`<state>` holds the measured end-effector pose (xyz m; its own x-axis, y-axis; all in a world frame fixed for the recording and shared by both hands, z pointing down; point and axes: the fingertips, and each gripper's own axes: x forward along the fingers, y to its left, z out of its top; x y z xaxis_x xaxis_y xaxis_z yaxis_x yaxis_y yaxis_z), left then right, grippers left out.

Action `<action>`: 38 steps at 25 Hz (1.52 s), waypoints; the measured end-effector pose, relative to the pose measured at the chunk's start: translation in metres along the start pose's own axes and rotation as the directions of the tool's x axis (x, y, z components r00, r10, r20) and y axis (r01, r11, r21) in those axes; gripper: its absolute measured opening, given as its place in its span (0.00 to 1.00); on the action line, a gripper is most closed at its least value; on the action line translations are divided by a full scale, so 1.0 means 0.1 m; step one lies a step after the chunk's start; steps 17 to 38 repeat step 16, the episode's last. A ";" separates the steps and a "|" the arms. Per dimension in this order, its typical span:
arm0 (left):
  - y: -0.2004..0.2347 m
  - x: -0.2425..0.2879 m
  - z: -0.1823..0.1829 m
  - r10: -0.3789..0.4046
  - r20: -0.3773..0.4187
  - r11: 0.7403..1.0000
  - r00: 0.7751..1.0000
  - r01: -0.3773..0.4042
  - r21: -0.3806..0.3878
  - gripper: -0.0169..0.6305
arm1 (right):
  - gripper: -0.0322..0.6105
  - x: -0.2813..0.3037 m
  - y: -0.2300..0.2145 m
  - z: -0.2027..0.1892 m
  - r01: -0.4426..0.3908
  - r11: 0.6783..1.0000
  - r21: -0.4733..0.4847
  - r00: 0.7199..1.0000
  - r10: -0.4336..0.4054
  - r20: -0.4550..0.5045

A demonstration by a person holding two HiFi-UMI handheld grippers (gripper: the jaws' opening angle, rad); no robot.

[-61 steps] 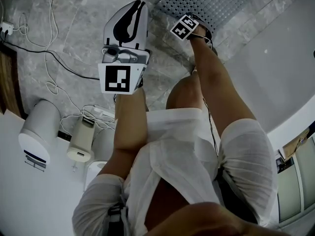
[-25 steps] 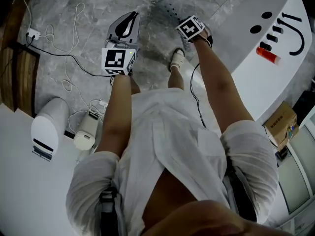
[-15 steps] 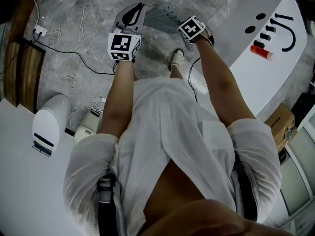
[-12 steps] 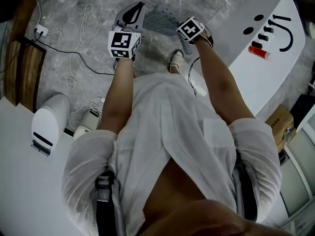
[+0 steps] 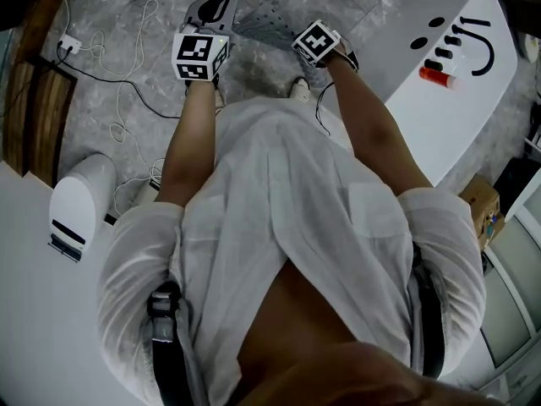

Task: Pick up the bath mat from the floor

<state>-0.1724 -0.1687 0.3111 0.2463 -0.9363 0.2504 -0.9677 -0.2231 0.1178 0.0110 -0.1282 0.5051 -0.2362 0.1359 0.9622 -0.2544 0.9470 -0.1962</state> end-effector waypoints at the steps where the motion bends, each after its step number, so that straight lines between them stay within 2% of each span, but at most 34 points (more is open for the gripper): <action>1: 0.01 -0.02 0.01 0.004 0.002 1.000 1.000 -0.004 -0.002 0.07 | 0.12 -0.01 0.01 -0.01 0.000 1.000 -0.001 1.000 0.000 0.000; 16: -0.23 -0.10 -0.03 -0.001 0.011 1.000 1.000 0.001 -0.020 0.07 | 0.12 -0.11 0.09 -0.21 -0.027 0.999 0.023 1.000 0.027 0.014; 38: -0.23 -0.10 -0.03 -0.001 0.011 1.000 1.000 0.001 -0.020 0.07 | 0.12 -0.11 0.09 -0.21 -0.027 0.999 0.023 1.000 0.027 0.014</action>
